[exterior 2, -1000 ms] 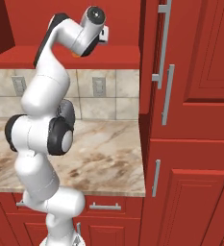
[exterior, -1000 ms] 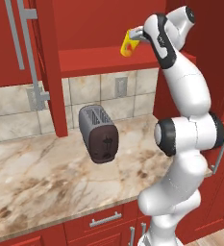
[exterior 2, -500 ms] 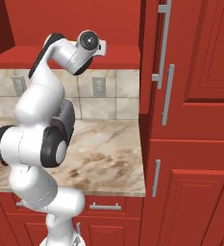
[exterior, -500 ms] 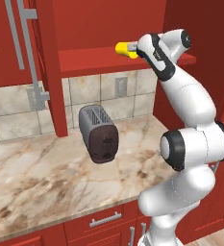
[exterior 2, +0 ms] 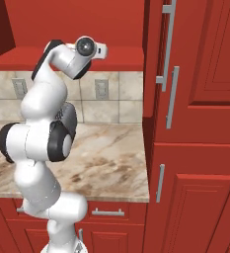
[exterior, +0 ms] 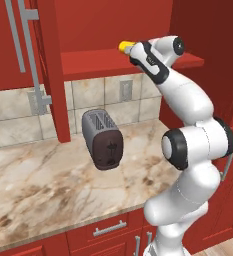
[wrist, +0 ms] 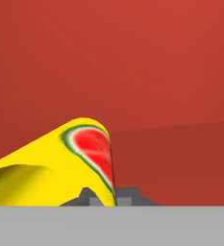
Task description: Open the cabinet directly in front. Then move the wine and the cup to the dining counter with the candle on it.
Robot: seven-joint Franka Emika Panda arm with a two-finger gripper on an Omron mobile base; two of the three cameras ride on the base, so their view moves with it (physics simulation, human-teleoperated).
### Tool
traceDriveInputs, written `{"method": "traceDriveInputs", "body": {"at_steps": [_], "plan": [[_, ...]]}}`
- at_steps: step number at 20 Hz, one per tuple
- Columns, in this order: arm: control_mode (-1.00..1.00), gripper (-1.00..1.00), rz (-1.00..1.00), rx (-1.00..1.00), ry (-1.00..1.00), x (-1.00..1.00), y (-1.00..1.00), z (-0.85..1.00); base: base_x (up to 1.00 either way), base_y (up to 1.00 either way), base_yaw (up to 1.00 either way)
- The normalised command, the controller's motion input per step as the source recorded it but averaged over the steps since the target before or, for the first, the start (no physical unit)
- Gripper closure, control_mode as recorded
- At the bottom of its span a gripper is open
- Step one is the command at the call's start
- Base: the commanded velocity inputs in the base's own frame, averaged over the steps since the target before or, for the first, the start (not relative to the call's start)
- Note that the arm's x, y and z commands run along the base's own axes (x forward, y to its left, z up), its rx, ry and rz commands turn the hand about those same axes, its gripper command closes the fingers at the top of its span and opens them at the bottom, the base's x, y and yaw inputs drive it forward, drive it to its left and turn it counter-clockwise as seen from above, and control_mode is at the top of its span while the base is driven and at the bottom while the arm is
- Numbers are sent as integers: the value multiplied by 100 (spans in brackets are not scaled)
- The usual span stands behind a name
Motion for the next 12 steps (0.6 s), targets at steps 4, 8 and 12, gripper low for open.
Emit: {"method": "traceDriveInputs", "body": {"at_steps": [4,8,12], "plan": [[-100,100,-11,0,-11,-35,0,21,0,0,0],[-100,100,-10,1,-14,-100,0,33,0,0,0],[-100,100,-8,1,-12,-100,0,16,0,0,0]]}}
